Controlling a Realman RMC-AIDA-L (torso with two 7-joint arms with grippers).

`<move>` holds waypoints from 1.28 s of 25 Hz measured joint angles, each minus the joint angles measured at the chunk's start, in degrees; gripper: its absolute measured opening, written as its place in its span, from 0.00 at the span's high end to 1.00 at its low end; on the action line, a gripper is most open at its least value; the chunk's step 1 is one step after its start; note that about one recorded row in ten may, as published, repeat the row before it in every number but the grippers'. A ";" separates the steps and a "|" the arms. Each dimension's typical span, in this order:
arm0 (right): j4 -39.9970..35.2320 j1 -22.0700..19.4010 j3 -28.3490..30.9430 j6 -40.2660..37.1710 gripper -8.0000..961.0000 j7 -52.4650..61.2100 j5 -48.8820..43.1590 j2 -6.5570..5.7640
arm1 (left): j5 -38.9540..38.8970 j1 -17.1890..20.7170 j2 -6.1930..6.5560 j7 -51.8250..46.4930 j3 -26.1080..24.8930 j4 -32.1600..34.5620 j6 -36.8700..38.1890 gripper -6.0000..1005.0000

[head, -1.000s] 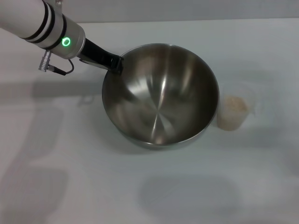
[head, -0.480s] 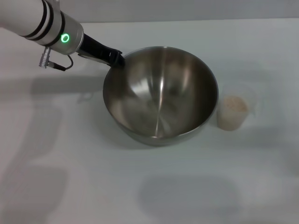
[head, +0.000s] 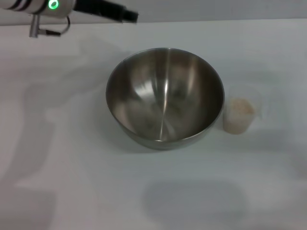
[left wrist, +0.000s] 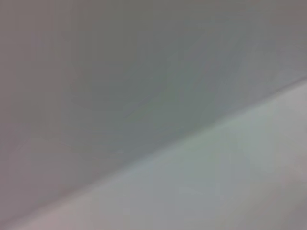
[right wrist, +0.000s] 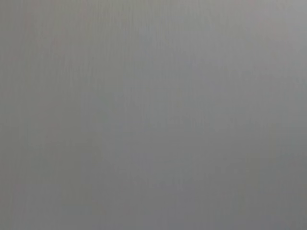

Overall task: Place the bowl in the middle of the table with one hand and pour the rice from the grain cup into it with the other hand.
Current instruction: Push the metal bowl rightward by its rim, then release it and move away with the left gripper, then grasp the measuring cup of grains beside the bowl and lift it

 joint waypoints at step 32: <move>14.33 -16.75 -7.47 -2.43 0.29 -4.95 -0.64 1.66 | 27.03 17.71 4.65 -48.55 30.28 24.42 104.04 0.47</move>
